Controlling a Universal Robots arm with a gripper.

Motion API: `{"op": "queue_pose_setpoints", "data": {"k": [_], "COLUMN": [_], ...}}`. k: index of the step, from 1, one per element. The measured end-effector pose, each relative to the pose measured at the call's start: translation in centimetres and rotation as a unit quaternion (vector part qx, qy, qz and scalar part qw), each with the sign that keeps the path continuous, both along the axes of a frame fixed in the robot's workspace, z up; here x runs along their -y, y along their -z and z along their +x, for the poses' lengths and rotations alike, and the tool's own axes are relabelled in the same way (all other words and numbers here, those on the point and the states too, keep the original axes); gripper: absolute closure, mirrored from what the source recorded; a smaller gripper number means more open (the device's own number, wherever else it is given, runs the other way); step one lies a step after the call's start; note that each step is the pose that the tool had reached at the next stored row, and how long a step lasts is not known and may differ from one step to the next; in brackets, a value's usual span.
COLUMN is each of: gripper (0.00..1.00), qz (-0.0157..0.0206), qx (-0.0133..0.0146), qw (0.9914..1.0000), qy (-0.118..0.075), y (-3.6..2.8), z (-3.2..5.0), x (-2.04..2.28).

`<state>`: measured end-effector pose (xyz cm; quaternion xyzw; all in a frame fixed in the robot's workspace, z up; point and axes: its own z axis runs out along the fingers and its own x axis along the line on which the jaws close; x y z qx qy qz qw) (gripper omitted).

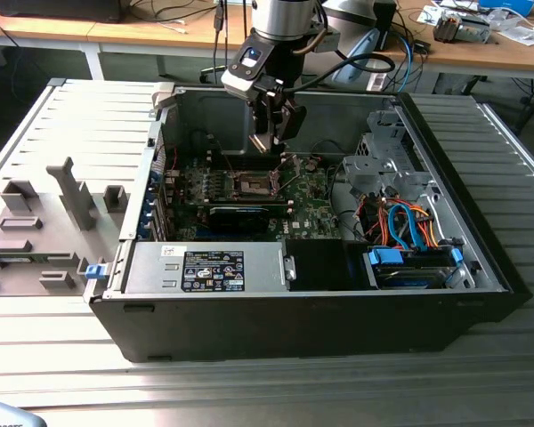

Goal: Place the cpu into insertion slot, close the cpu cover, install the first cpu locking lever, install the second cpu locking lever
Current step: 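Place the cpu into insertion slot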

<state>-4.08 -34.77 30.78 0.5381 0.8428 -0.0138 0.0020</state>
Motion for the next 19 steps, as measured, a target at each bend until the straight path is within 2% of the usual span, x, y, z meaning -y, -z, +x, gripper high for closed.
{"op": "queue_pose_setpoints", "data": {"k": [19], "gripper": [0.45], "qz": [-0.0005], "qx": [0.0000], "qw": [0.99991], "qy": [0.013], "y": [0.02], "z": [0.00], "x": [0.00]}}
